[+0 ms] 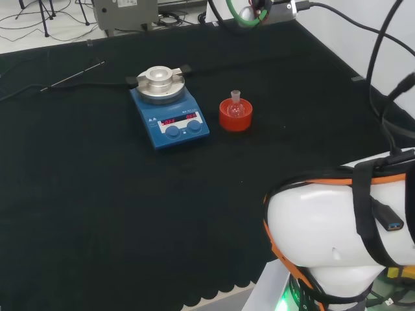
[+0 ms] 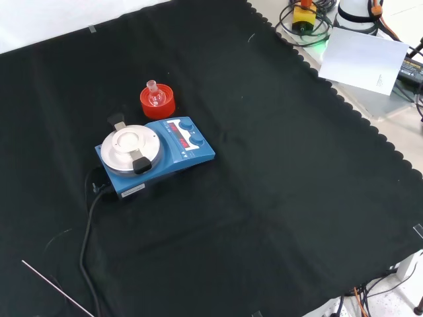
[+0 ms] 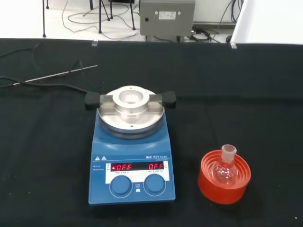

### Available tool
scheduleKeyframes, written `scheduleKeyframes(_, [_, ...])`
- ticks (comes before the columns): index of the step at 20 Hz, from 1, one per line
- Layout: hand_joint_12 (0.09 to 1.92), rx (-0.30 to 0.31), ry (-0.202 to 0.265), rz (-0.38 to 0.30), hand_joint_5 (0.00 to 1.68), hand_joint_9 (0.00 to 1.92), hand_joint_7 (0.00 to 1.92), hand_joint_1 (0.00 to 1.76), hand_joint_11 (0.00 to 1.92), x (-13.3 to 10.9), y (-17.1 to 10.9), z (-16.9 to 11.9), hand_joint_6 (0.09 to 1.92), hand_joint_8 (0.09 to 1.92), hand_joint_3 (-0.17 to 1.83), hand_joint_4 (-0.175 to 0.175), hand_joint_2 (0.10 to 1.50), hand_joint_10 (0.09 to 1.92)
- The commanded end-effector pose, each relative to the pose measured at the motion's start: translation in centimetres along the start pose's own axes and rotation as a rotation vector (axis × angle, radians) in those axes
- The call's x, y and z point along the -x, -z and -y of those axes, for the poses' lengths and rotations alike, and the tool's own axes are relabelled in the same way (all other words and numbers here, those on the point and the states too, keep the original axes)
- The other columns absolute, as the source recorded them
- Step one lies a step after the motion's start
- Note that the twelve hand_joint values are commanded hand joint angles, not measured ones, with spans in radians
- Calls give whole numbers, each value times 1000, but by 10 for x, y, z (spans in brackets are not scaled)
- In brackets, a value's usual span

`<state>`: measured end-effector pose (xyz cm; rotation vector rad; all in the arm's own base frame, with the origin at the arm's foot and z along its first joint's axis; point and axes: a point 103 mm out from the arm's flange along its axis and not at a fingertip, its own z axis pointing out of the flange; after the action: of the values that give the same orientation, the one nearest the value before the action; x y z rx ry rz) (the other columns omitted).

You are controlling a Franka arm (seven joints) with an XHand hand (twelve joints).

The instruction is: Pick up the round-bottom flask.

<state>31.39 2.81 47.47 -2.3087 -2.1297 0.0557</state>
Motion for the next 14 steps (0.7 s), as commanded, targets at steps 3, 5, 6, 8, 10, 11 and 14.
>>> scheduleKeyframes(3, [915, -35, -43, -78, 318, 181, 152, 94, 0, 68, -38, -61, 87, 482, 239, -23, 1257, 585])
scheduleKeyframes(5, [935, -31, -59, -90, 327, 200, 168, 135, 0, 81, -50, -77, 87, 487, 226, -23, 1239, 591])
scheduleKeyframes(6, [951, -43, -71, -107, 333, 211, 177, 155, 0, 85, -58, -88, 87, 491, 221, -24, 1232, 595])
scheduleKeyframes(8, [993, -52, -90, -123, 345, 233, 195, 193, 0, 97, -74, -111, 87, 499, 213, -25, 1217, 602])
scheduleKeyframes(10, [1017, -43, -102, -147, 355, 244, 204, 216, 0, 109, -90, -132, 87, 504, 208, -26, 1206, 605])
scheduleKeyframes(11, [1025, -33, -108, -154, 360, 249, 207, 230, 0, 120, -97, -143, 87, 506, 205, -28, 1201, 606])
scheduleKeyframes(14, [1051, -46, -133, -169, 380, 266, 215, 272, 0, 111, -119, -169, 87, 513, 199, -32, 1184, 611])
